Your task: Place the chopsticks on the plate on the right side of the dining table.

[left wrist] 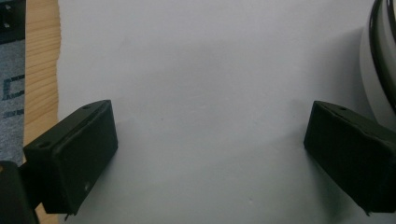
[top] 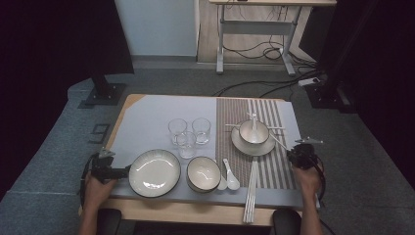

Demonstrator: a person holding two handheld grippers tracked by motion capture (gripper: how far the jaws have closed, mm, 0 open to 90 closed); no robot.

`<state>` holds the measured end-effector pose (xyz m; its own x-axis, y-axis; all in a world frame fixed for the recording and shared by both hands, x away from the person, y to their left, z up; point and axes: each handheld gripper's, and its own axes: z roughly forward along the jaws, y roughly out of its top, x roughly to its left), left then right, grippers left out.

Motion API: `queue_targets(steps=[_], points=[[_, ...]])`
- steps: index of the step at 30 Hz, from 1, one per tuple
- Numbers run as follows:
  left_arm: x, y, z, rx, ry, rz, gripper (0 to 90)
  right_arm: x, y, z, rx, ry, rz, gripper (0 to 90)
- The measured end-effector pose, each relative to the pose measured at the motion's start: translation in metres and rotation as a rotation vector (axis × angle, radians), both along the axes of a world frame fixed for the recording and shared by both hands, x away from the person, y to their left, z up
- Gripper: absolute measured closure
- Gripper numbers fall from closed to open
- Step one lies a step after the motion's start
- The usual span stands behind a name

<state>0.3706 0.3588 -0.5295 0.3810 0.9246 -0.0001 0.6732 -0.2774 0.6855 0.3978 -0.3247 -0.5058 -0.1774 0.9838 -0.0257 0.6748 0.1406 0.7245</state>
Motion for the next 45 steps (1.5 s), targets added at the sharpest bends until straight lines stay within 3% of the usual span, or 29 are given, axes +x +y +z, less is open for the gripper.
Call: queue_targets(steps=[5,13,17,27,34,45], points=[[0.000,0.000,0.000,0.000,0.000,0.000,2.4,0.001,-0.001,0.000,0.004,-0.003,0.006,75.4],[0.000,0.000,0.000,0.000,0.000,0.000,2.4,-0.002,-0.001,0.002,0.001,-0.015,0.003,62.2],[0.000,0.000,0.000,0.000,0.000,0.000,2.4,-0.004,-0.002,0.003,-0.001,-0.018,-0.002,60.0],[0.000,0.000,0.000,0.000,0.000,0.000,2.4,-0.007,-0.002,0.003,-0.035,-0.014,-0.030,54.0],[0.000,0.000,0.000,0.000,0.000,0.000,2.4,-0.014,-0.005,0.002,-0.051,-0.001,-0.027,58.9],[0.000,0.000,0.000,0.000,0.001,0.000,2.4,-0.009,-0.006,-0.002,-0.057,0.015,-0.030,71.4]])
